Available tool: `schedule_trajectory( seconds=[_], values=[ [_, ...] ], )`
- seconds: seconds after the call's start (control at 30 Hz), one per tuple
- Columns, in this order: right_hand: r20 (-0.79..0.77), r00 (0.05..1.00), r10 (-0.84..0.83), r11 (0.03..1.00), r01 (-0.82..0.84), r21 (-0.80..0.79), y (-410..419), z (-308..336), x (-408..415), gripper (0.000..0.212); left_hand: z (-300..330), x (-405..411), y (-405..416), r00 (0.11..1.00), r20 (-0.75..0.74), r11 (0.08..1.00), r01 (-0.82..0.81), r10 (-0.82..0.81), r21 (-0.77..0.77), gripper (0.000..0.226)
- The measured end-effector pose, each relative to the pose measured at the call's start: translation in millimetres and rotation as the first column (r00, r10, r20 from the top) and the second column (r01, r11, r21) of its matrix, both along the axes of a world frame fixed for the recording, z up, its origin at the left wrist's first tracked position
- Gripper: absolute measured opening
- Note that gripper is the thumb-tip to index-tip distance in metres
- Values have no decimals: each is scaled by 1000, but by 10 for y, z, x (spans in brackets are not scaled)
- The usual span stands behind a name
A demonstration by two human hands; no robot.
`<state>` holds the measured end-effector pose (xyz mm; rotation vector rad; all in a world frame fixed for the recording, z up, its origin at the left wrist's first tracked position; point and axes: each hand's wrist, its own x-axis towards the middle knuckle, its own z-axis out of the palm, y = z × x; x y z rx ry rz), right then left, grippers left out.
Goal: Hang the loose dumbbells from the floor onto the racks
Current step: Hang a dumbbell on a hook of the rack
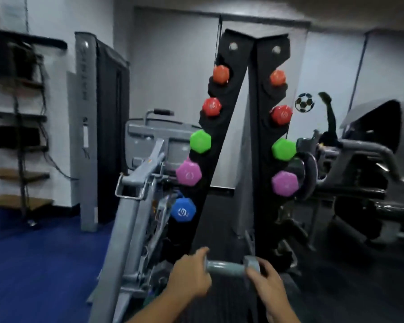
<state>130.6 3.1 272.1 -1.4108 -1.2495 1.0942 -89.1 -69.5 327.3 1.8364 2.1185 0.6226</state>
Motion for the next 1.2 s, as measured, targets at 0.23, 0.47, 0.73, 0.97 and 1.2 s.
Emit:
schedule_trajectory(
  seconds=[0.23, 0.47, 0.73, 0.97, 1.2],
  values=[
    [-55, 996, 74, 959, -56, 277, -278, 1065, -82, 38, 829, -77, -188, 999, -2, 958, -36, 38, 285, 72],
    [-348, 832, 432, 892, -335, 305, -575, 1723, -119, 54, 1369, -332, -292, 975, 201, 821, -189, 92, 538, 49],
    [-165, 692, 703, 690, -606, 395, -934, 1346, -745, 74, 1125, -943, -256, 903, 428, 780, -291, 33, 554, 42],
    [60, 746, 663, 653, -616, 440, -785, 1077, -1233, 69, 812, -1294, -73, 872, 485, 732, -370, 62, 571, 46],
    [313, 832, 458, 749, -551, 368, -641, 674, -1553, 65, 209, -1533, 219, 803, 578, 759, -465, 145, 455, 37]
  ],
)
